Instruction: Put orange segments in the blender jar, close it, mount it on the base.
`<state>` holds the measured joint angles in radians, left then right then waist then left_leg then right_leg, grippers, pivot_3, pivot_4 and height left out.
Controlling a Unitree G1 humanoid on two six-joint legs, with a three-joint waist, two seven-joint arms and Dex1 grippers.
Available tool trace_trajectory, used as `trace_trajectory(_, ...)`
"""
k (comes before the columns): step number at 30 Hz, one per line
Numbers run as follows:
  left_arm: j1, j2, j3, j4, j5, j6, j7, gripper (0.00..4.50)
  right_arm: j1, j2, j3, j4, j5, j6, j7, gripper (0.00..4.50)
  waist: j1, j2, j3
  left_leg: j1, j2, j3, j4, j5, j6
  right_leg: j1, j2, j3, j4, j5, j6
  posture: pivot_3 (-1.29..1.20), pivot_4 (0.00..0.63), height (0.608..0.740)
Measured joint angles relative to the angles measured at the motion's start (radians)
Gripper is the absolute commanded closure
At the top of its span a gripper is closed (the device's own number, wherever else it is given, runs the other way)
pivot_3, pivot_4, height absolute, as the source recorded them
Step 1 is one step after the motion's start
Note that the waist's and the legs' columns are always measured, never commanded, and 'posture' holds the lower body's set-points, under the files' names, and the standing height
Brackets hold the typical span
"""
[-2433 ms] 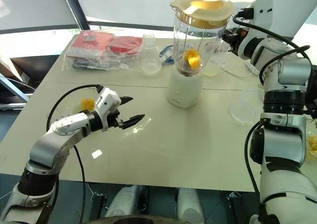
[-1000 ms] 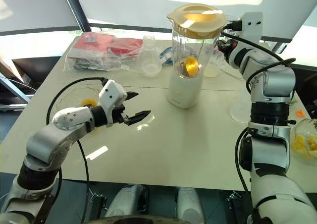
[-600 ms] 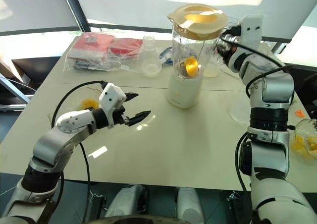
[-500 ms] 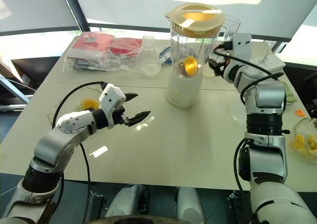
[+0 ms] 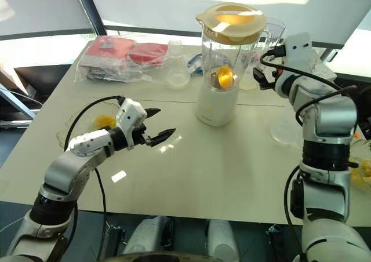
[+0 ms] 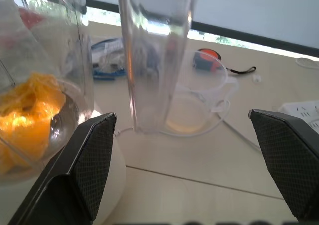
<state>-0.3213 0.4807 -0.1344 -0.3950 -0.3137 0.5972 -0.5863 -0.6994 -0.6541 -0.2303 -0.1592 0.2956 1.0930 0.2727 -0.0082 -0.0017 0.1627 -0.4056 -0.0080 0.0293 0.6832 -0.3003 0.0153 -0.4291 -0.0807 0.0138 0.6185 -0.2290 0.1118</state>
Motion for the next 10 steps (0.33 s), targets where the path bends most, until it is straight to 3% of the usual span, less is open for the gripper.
trace_trajectory(7, 0.001, -0.023, 0.033, 0.023, -0.012, 0.000, 0.002, 0.24, 0.169, -0.073, -0.181, -0.354, 0.161, 0.218, 0.117, 0.04, -0.003, 0.000, 0.000, 0.000, 0.000, -0.001, 0.000, 0.000, 0.001, 0.000, 0.000, 0.000, 0.000, 0.000, 0.000, 0.00, 0.150, 0.740)
trace_trajectory(10, 0.003, -0.027, 0.047, 0.018, -0.034, 0.012, -0.001, 0.24, 0.332, -0.081, -0.288, -0.505, 0.242, 0.233, 0.198, 0.04, 0.002, -0.001, 0.000, 0.001, 0.001, -0.002, 0.000, 0.000, 0.001, 0.002, 0.001, -0.002, -0.001, 0.000, 0.000, 0.00, 0.150, 0.740)
